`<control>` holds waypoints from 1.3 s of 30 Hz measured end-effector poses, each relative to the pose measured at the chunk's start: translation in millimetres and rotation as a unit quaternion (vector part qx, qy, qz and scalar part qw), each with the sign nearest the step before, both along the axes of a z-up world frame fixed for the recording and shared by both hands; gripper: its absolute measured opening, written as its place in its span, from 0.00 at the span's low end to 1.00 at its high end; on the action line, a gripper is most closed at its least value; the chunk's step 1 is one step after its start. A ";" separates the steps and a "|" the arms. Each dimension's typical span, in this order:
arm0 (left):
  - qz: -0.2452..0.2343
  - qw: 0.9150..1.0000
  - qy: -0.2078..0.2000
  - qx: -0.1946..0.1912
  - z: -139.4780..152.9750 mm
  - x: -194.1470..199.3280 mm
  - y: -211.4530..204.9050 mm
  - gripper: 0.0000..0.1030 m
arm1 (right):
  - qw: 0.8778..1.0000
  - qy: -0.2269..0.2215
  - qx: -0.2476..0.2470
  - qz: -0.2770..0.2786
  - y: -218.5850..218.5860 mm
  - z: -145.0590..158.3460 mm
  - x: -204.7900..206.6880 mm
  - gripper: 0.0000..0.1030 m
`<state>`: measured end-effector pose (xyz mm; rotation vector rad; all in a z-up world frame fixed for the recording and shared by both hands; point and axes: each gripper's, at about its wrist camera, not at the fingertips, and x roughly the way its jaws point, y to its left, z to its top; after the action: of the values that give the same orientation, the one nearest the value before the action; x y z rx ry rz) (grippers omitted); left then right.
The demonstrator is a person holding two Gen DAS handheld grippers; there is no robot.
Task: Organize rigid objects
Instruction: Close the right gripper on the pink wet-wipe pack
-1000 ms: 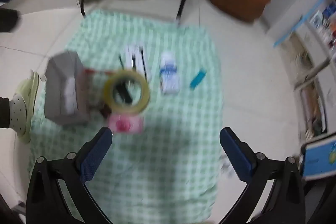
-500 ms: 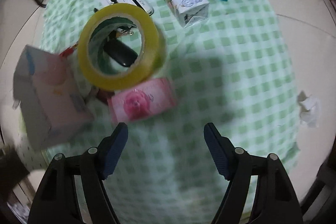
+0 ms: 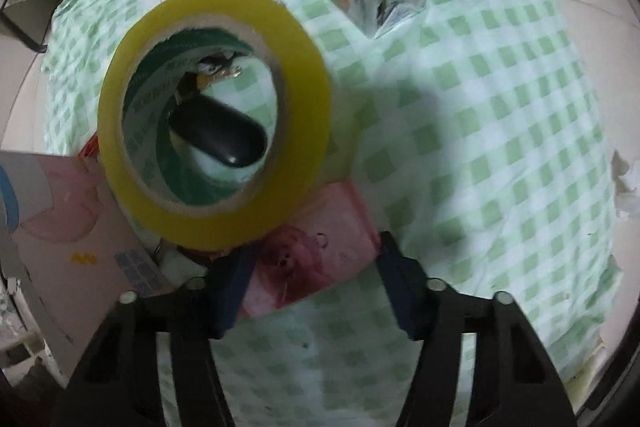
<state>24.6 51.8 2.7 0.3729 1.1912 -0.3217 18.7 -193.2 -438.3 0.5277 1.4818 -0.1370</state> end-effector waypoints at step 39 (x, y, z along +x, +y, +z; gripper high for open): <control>0.003 1.000 0.020 0.004 -10.5 5.8 -1.2 1.00 | 0.996 0.059 -0.054 0.037 1.6 -10.9 -26.1 0.35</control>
<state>30.4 50.6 -7.8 0.3709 1.2328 -0.3197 -7.5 -191.5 -449.2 0.3825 1.5965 -0.1914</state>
